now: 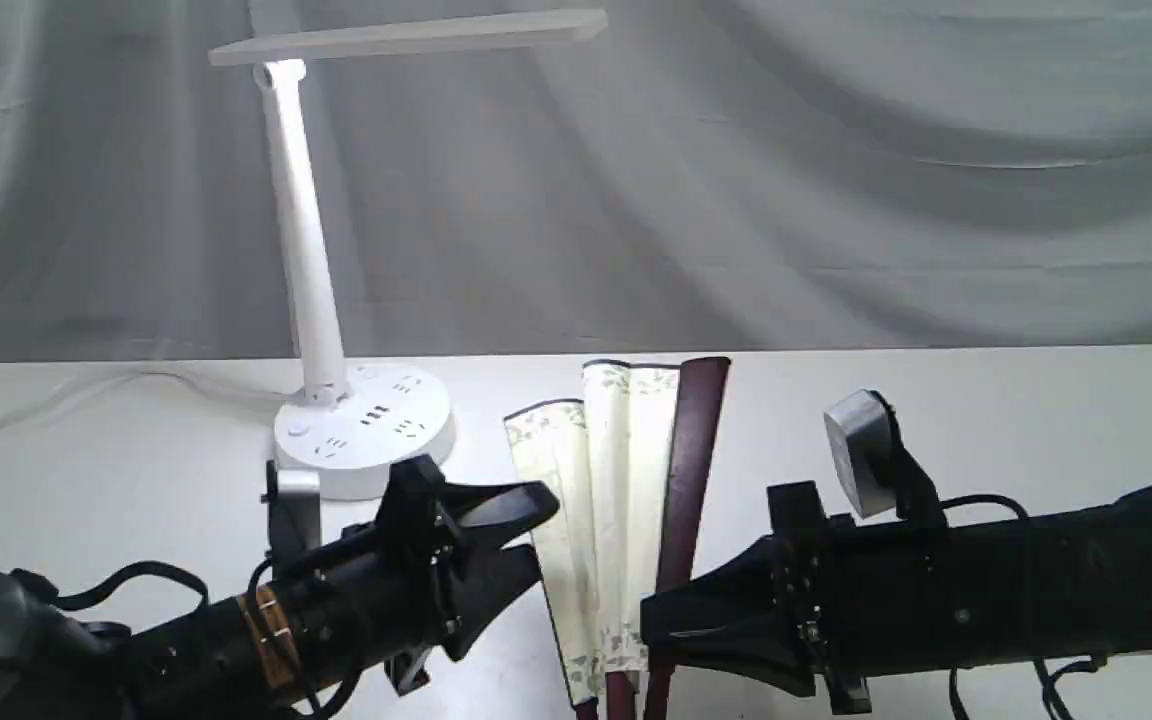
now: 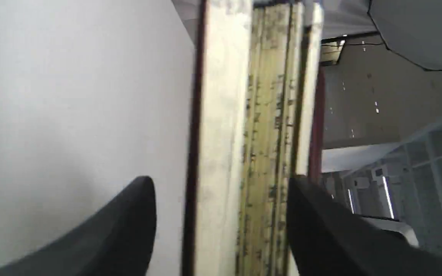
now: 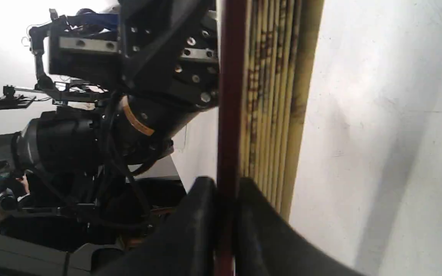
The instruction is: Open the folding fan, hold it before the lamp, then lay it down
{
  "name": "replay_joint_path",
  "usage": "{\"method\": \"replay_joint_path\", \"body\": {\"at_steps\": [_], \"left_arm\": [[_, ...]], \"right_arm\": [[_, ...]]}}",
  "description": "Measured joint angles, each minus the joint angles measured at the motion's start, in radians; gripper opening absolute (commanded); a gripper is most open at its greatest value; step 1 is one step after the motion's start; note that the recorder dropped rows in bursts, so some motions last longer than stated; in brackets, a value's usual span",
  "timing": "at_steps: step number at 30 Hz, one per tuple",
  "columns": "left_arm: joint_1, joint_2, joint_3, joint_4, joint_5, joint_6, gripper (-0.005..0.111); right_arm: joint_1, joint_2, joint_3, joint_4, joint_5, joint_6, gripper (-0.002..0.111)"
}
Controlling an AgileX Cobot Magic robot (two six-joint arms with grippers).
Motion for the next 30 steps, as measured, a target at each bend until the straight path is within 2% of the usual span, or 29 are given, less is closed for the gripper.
{"method": "replay_joint_path", "body": {"at_steps": [5, 23, 30], "left_arm": [[-0.002, 0.000, -0.059, 0.026, -0.002, 0.000, 0.052], [-0.002, 0.000, -0.060, 0.032, 0.000, 0.000, 0.050], [-0.002, 0.051, -0.061, 0.032, -0.002, 0.000, 0.048]], "right_arm": [[0.000, 0.000, 0.000, 0.000, 0.000, -0.002, 0.000], [0.000, 0.000, 0.000, 0.000, 0.000, -0.002, 0.000], [0.000, 0.000, 0.000, 0.000, 0.000, -0.002, 0.000]]}}
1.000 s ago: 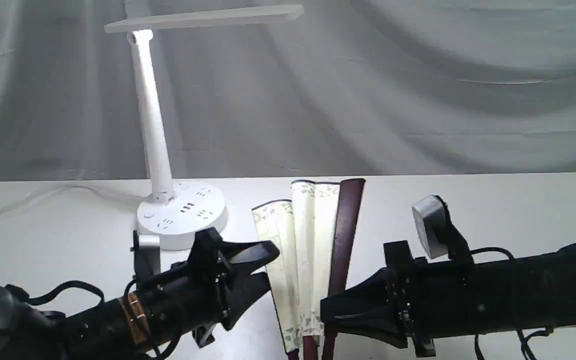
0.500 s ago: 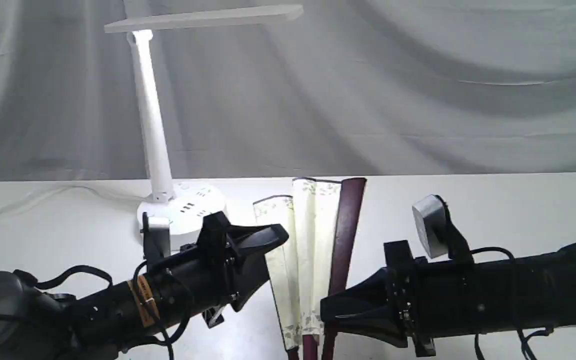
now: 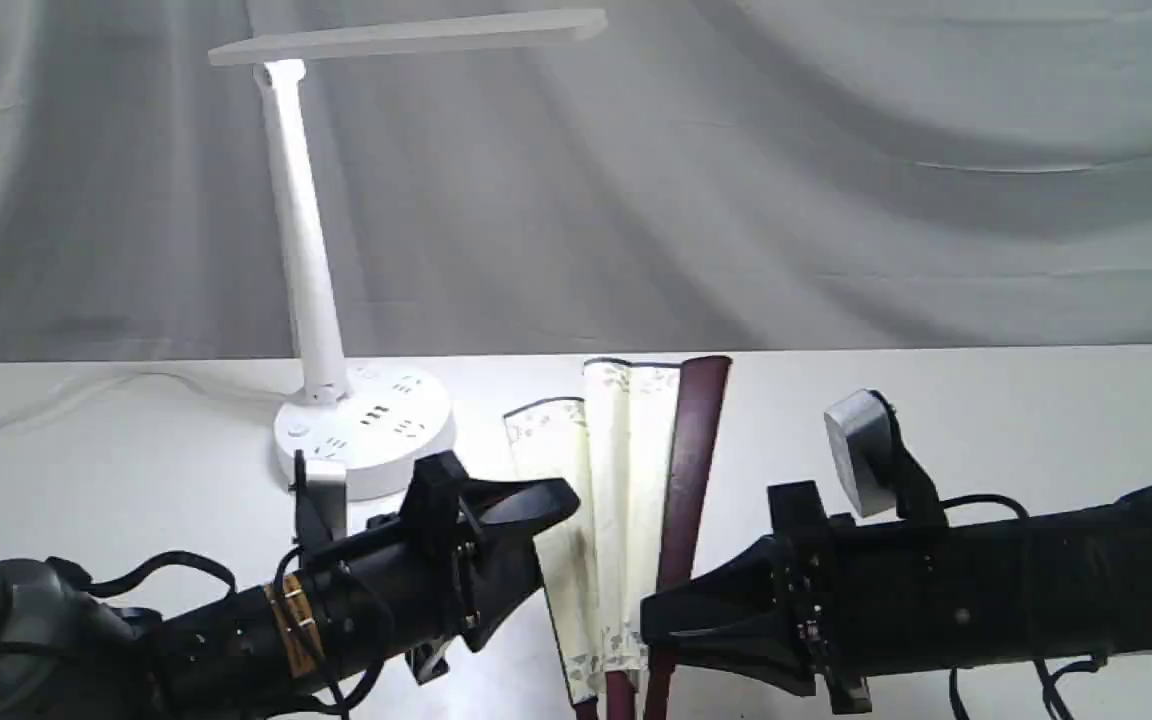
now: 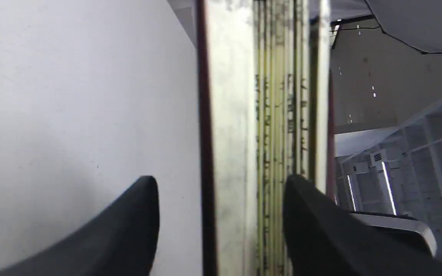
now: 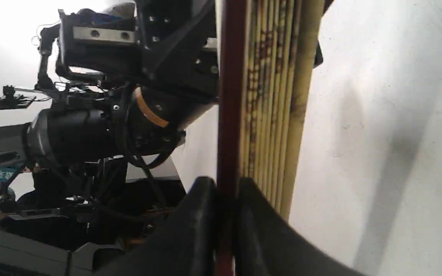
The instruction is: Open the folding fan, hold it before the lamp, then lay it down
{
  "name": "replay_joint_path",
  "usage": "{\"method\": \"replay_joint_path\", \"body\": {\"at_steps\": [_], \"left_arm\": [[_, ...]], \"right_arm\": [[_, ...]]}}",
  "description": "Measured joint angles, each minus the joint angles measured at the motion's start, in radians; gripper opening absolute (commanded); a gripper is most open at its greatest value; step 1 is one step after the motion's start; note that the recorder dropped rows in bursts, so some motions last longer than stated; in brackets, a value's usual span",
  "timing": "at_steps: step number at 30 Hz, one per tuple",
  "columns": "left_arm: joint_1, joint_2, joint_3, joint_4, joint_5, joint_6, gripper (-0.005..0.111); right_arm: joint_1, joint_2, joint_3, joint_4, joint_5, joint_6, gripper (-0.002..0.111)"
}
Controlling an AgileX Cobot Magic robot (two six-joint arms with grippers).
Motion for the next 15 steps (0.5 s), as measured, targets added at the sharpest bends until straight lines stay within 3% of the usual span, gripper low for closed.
{"method": "replay_joint_path", "body": {"at_steps": [13, 15], "left_arm": [[-0.006, 0.013, 0.000, -0.016, 0.000, -0.002, 0.042], [-0.006, 0.015, 0.000, -0.016, 0.000, -0.007, 0.036]], "right_arm": [[0.000, 0.000, 0.000, 0.000, 0.000, 0.000, 0.000], [0.000, 0.000, 0.000, 0.000, 0.000, 0.000, 0.000]]}}
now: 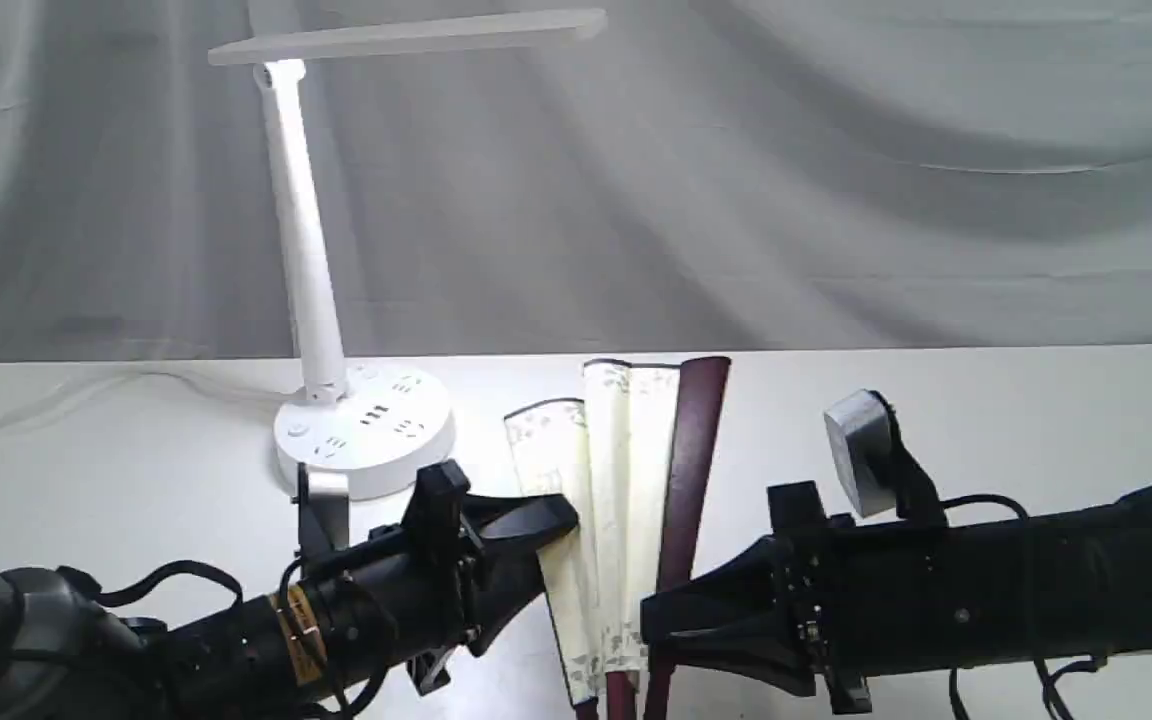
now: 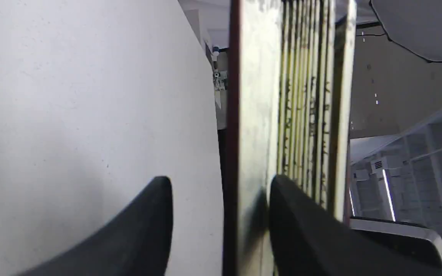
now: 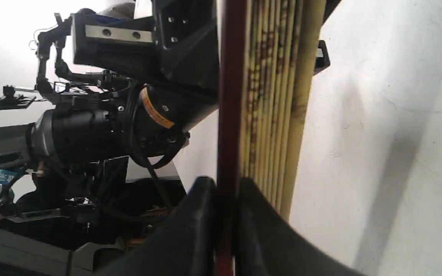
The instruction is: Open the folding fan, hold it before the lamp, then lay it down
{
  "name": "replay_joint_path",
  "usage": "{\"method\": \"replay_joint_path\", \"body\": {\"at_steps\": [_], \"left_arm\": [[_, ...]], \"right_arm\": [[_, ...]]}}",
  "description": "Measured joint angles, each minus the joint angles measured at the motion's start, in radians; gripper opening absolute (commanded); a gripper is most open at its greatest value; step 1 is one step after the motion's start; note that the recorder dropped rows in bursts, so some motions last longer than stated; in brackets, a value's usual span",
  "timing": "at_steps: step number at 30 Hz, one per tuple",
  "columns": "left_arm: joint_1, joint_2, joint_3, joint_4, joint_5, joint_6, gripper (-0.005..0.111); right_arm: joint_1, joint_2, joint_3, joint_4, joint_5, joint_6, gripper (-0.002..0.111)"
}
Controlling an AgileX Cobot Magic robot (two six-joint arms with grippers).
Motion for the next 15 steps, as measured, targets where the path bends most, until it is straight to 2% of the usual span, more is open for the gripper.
{"method": "replay_joint_path", "body": {"at_steps": [1, 6, 15], "left_arm": [[0.000, 0.000, 0.000, -0.002, 0.000, -0.002, 0.033], [0.000, 0.000, 0.000, -0.007, -0.007, -0.006, 0.000], [0.000, 0.000, -0.004, -0.016, -0.031, -0.024, 0.000]], "right_arm": [[0.000, 0.000, 0.000, 0.000, 0.000, 0.000, 0.000], [0.000, 0.000, 0.000, 0.000, -0.002, 0.000, 0.000], [0.000, 0.000, 0.000, 0.002, -0.013, 0.002, 0.001]]}}
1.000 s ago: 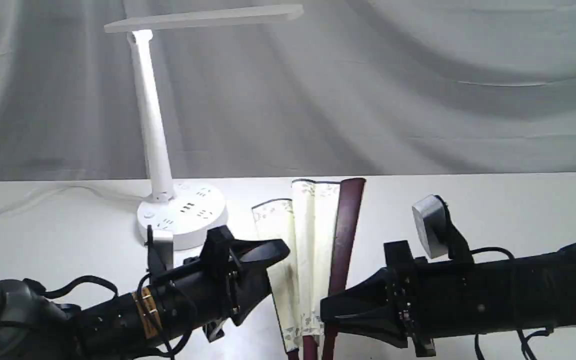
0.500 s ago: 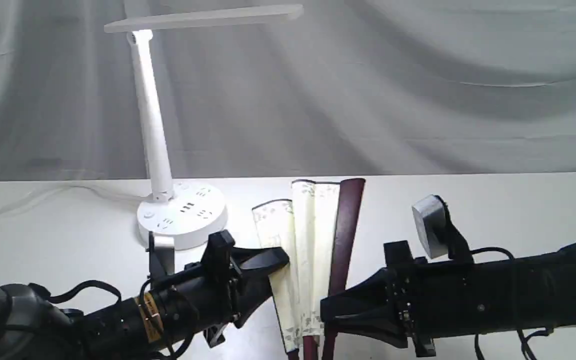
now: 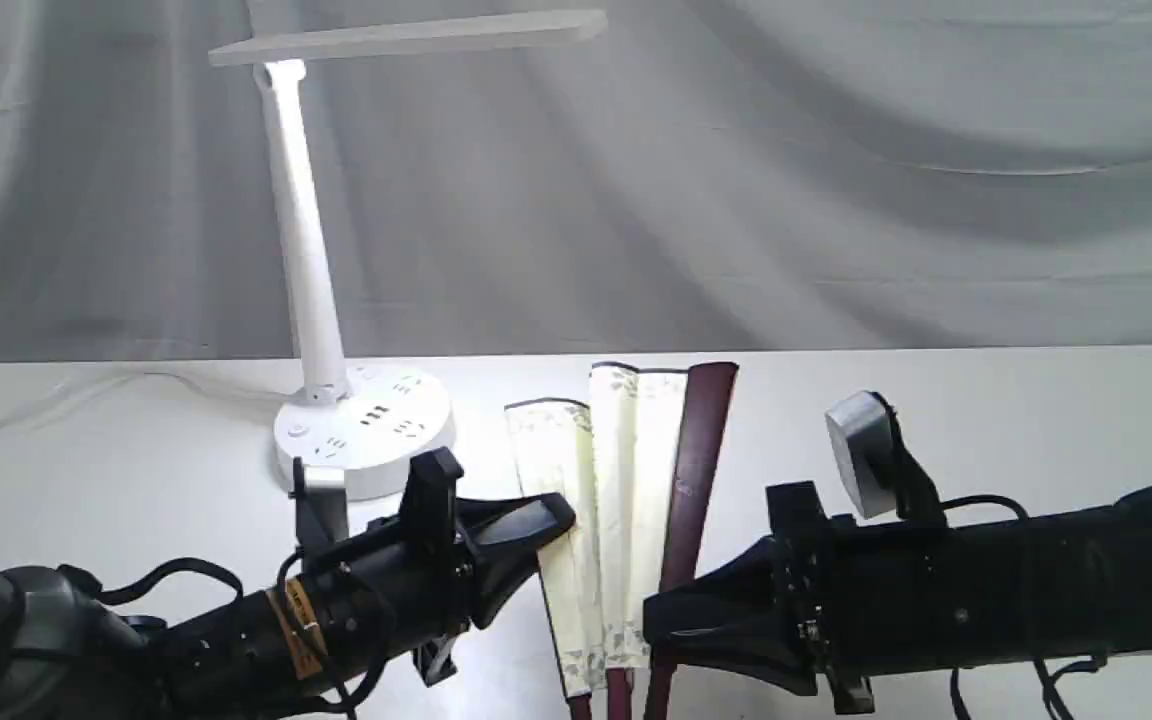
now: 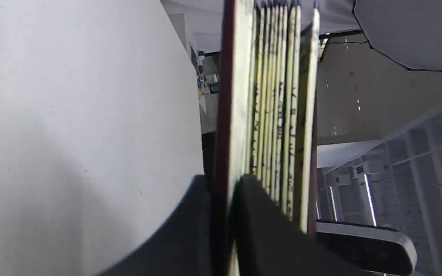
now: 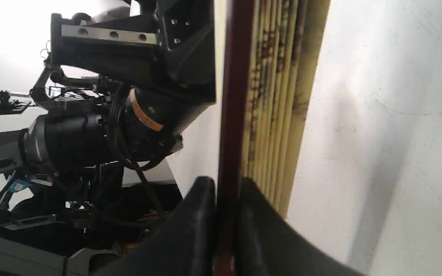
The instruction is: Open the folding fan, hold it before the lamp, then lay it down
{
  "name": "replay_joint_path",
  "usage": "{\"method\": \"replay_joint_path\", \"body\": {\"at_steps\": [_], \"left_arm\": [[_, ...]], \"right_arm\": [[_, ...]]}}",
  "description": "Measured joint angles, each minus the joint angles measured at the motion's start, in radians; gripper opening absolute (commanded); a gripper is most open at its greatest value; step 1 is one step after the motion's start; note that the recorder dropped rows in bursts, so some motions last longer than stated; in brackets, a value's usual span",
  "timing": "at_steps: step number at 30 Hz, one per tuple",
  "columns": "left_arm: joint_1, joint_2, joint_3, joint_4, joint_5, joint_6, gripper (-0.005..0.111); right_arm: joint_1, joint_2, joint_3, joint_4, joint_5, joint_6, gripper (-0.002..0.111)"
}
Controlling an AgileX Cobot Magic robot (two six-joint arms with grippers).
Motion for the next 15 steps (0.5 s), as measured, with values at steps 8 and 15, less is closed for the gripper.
{"method": "replay_joint_path", "body": {"at_steps": [8, 15], "left_arm": [[0.000, 0.000, 0.000, -0.004, 0.005, -0.061, 0.000], [0.000, 0.000, 0.000, -0.010, 0.020, -0.083, 0.000]], "right_arm": [[0.000, 0.000, 0.000, 0.026, 0.000, 0.001, 0.033], [0.000, 0.000, 0.000, 0.074, -0.019, 0.001, 0.041]]}}
